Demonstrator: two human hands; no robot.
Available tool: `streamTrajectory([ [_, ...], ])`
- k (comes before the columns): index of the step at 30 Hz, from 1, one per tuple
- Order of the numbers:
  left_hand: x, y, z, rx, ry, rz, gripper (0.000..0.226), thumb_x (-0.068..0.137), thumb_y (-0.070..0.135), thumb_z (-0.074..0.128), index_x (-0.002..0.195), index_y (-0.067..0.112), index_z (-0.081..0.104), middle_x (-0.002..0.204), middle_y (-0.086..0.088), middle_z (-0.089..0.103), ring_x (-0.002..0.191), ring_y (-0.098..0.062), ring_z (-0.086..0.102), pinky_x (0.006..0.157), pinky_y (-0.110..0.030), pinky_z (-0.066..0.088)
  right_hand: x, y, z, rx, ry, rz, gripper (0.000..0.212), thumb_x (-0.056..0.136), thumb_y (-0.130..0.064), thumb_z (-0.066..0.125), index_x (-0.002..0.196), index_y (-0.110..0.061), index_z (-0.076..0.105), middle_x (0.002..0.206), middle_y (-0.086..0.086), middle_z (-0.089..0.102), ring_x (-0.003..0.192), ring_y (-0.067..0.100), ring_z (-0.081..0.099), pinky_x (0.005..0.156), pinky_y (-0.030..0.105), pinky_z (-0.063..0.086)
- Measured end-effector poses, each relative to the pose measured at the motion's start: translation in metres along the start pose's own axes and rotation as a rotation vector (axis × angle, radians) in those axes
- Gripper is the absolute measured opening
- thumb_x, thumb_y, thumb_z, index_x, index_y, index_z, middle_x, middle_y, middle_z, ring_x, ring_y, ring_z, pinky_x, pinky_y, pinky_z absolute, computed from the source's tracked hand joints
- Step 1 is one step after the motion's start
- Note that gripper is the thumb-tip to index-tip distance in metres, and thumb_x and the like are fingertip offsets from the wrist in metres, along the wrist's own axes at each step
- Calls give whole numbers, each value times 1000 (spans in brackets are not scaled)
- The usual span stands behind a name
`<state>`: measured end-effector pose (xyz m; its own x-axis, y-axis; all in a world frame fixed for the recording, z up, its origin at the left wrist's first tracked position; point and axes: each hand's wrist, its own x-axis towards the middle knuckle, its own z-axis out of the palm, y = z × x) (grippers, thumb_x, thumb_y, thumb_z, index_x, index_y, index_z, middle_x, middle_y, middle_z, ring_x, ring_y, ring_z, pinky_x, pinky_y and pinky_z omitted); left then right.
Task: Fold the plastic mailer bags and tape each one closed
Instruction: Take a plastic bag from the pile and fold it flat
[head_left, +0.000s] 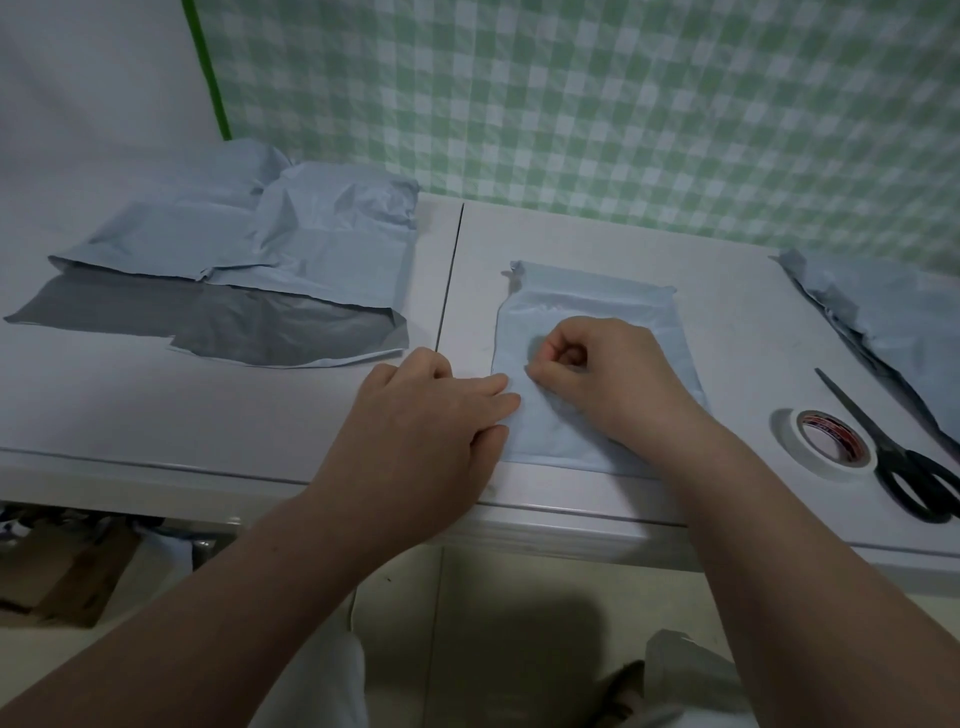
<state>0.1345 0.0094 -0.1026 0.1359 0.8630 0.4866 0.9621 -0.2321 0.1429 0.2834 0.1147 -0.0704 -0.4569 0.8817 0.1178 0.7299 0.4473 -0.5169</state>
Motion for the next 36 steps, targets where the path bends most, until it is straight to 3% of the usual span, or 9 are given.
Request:
streamTrajectory([
  [6,1,1,-3,17,-41,-6,34,84,31,39,95,25,71,90,11,71,75,-22,55,63,-35,43,3,-8,1,84,-28,-45,9,80,-21,71,82,-28,64,71,-16,59,78,4,58,79,26,47],
  [19,1,1,0,41,-6,-6,36,84,32,39,97,26,72,100,11,72,77,-21,57,64,-34,43,2,-4,10,127,42,-65,20,79,-19,72,72,-33,59,72,-16,60,72,-2,56,75,20,47],
  [22,0,1,0,43,-9,-14,33,84,31,40,93,26,72,99,12,72,78,-22,54,64,-35,45,1,-1,12,107,63,-72,17,80,-23,72,74,-33,59,73,-15,60,75,1,58,76,25,48],
  [25,0,0,1,48,3,-20,33,83,32,42,98,29,71,103,13,71,78,-21,53,66,-35,43,-3,3,10,-26,96,-81,10,84,-35,67,82,-28,61,75,-13,59,82,12,59,79,35,47],
  [29,1,0,0,85,-12,-14,36,84,33,41,108,32,67,108,17,68,79,-21,51,68,-35,43,-7,13,-1,-274,164,-34,28,88,-47,58,94,-20,60,79,-3,59,85,23,58,75,36,41],
  [33,0,0,-1,95,-12,-16,35,84,37,41,106,34,67,109,19,68,78,-21,53,69,-36,46,-14,25,-8,-589,370,-4,27,88,-40,58,90,-14,65,85,10,65,85,34,56,75,37,31],
  [36,2,-1,-2,91,-23,-18,38,82,45,40,105,35,68,108,18,68,78,-22,56,70,-37,48,-33,7,-1,-487,457,-101,21,80,-31,59,87,-15,70,85,7,67,86,34,57,83,39,32],
])
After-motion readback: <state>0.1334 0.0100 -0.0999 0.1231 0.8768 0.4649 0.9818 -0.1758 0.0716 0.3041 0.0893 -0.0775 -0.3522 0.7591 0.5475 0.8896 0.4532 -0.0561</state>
